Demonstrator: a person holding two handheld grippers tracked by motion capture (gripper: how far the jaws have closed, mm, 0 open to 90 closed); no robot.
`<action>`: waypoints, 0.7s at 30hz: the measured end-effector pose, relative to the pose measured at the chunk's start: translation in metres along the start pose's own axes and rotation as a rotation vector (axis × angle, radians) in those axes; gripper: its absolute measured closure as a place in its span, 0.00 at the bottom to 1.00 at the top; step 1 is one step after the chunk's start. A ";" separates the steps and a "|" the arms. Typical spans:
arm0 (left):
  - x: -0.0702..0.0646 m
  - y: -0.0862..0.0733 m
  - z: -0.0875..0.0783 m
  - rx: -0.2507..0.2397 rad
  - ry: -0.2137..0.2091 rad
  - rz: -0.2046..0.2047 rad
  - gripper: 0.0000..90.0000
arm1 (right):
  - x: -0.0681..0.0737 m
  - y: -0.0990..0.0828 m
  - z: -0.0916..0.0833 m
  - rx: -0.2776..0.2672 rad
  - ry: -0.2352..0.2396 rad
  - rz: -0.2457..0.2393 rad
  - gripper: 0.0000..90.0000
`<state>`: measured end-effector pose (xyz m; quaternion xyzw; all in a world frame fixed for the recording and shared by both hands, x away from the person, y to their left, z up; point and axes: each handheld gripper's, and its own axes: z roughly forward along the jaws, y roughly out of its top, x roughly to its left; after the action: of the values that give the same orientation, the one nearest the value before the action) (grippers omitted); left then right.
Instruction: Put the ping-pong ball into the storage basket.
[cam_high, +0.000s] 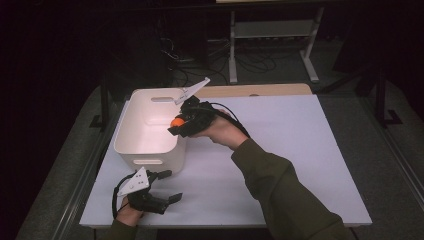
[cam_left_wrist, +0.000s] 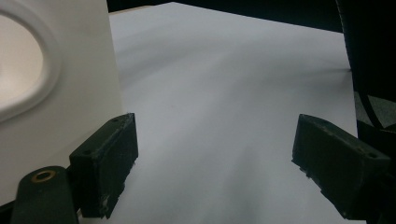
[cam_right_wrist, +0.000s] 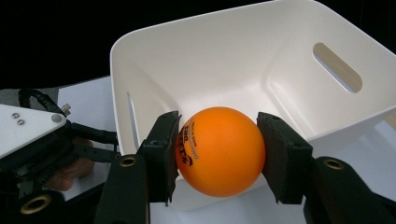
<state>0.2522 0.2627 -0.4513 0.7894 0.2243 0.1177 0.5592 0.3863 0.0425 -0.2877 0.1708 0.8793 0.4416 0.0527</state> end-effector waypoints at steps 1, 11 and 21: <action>0.000 0.000 0.000 0.000 0.000 0.000 0.16 | 0.001 0.001 0.002 0.002 0.001 0.004 0.55; 0.000 0.000 0.000 -0.003 -0.002 -0.004 0.16 | 0.003 0.012 0.019 0.018 0.013 -0.006 0.55; 0.000 0.000 0.000 -0.003 0.001 0.001 0.16 | 0.004 0.016 0.039 0.045 0.027 -0.011 0.55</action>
<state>0.2523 0.2628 -0.4514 0.7886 0.2240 0.1183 0.5602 0.3960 0.0829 -0.2984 0.1611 0.8905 0.4237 0.0397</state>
